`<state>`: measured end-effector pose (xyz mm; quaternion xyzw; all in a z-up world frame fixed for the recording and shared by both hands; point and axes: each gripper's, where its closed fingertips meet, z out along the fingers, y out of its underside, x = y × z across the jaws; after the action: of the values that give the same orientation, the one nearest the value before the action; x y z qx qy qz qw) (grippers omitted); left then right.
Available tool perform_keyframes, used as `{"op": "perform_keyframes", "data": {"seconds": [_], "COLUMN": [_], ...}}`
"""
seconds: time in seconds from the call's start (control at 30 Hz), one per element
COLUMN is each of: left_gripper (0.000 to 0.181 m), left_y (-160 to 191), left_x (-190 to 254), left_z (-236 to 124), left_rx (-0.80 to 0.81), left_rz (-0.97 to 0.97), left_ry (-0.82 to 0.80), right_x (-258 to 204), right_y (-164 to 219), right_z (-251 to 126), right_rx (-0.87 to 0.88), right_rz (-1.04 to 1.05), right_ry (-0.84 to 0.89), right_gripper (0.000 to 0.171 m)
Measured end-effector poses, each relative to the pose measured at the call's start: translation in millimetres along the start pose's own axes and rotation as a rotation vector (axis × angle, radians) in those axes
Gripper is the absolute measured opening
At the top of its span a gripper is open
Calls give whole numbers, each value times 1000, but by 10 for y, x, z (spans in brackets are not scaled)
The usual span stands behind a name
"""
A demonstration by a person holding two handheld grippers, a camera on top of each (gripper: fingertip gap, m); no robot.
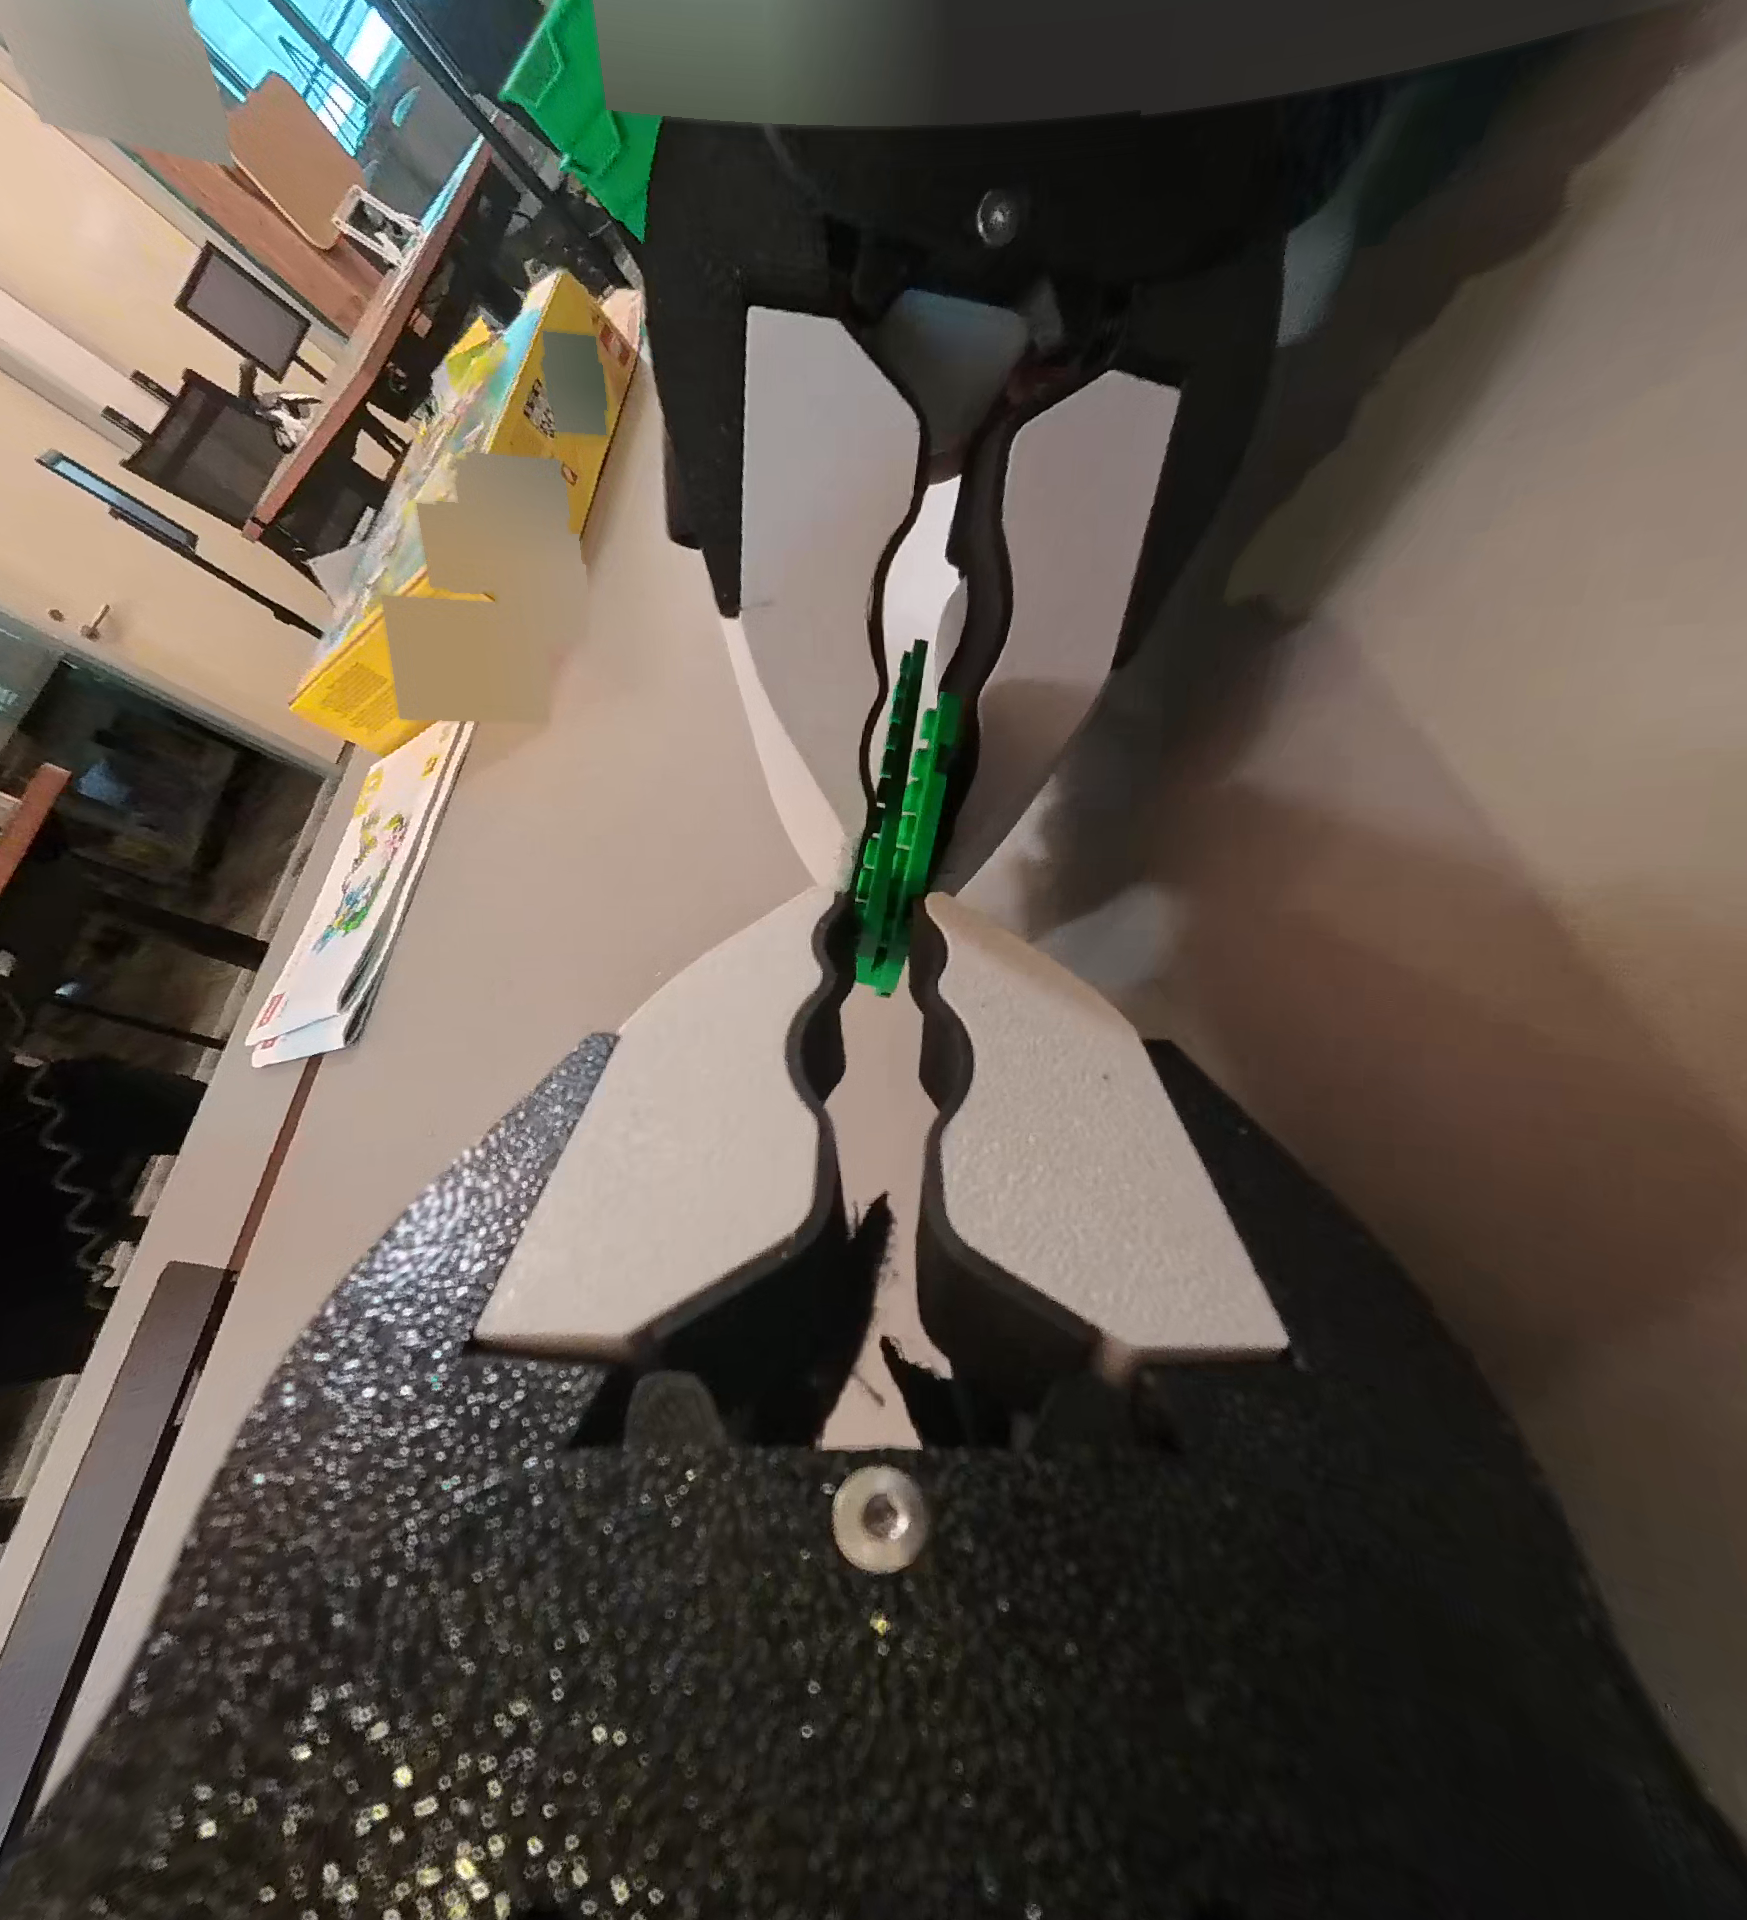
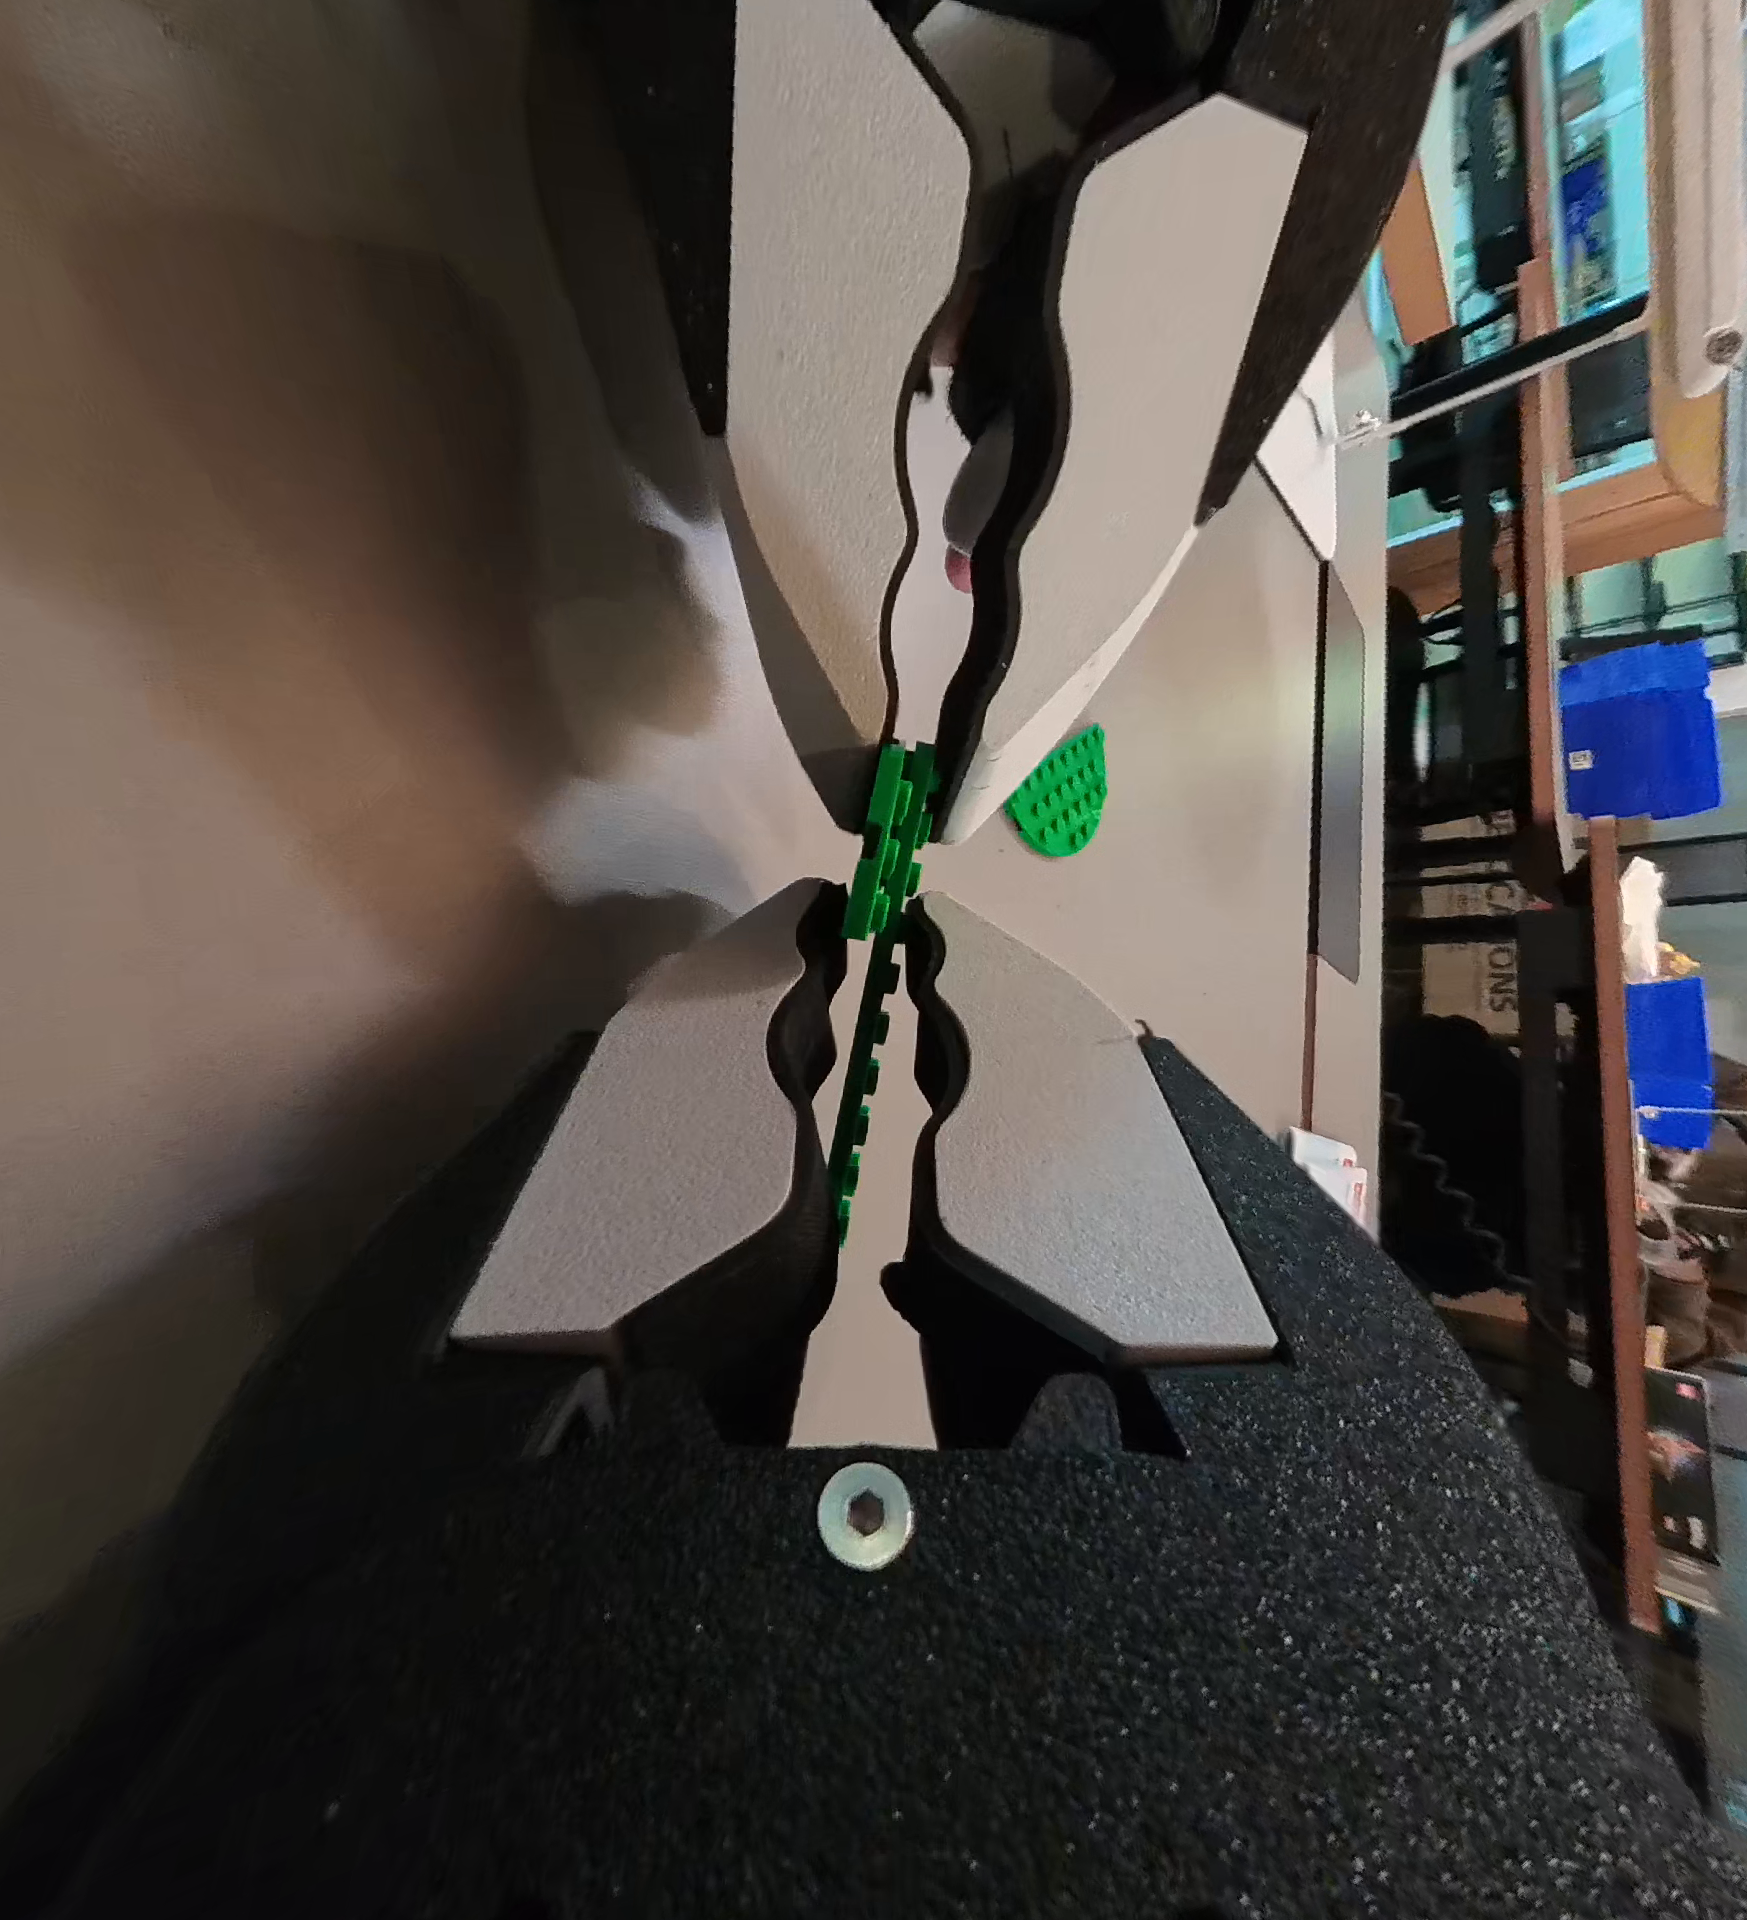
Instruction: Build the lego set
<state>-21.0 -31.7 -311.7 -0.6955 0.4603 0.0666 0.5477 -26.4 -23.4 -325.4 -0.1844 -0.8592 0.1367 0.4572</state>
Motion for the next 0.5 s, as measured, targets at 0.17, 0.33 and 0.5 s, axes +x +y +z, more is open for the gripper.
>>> {"op": "perform_keyframes", "data": {"seconds": [0.17,0.33,0.5], "left_gripper": [9,9,9], "left_y": [-18,-22,-41], "left_x": [57,-2,7], "left_z": [-29,-14,-26], "left_rx": [-1,-4,0], "left_rz": [-7,-61,-41], "left_ry": [56,25,28], "right_x": [-56,-12,3], "right_y": [-40,-54,-63], "right_z": [-22,2,25], "right_rx": [0,-42,-129], "right_rz": [38,182,139], "right_ry": [-61,-68,-23], "right_gripper": [11,14,11]}}
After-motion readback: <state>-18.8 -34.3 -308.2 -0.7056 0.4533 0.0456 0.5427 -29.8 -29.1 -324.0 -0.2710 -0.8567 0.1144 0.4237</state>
